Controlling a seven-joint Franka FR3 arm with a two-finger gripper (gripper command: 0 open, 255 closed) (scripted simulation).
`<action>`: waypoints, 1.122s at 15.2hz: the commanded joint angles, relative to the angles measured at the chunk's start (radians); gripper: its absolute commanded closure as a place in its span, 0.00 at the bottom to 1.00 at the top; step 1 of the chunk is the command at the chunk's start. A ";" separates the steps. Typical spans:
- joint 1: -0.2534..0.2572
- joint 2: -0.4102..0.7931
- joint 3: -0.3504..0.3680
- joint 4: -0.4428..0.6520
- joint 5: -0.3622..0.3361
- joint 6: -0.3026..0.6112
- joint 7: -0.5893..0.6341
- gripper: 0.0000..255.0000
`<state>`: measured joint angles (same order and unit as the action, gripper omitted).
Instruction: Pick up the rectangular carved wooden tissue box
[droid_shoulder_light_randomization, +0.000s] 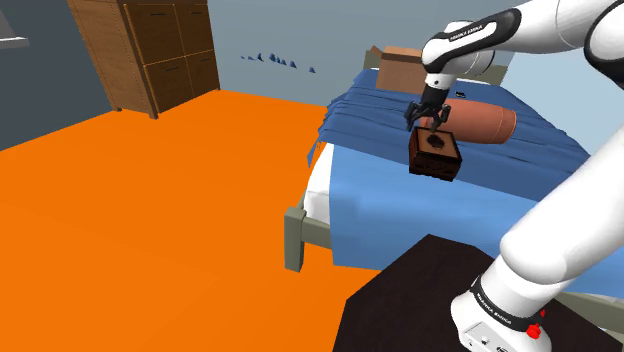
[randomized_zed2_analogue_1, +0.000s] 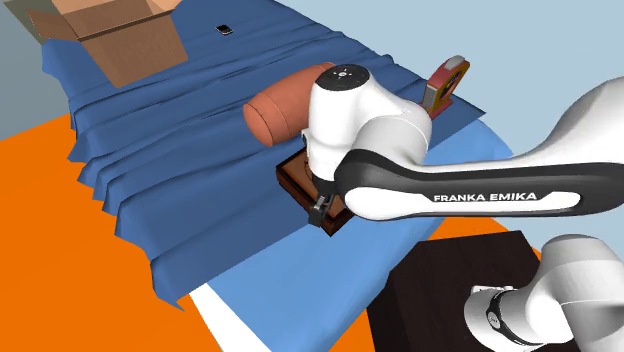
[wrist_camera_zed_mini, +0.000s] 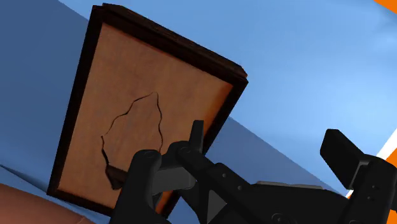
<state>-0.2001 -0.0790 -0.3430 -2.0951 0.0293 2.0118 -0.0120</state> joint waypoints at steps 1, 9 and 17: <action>-0.016 0.060 -0.020 0.037 0.016 0.026 -0.006 0.00; -0.075 0.249 -0.065 0.164 0.089 0.090 -0.029 0.00; -0.080 0.288 -0.060 0.120 0.112 0.168 -0.047 0.00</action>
<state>-0.2795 0.2074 -0.4032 -1.9716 0.1404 2.1753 -0.0581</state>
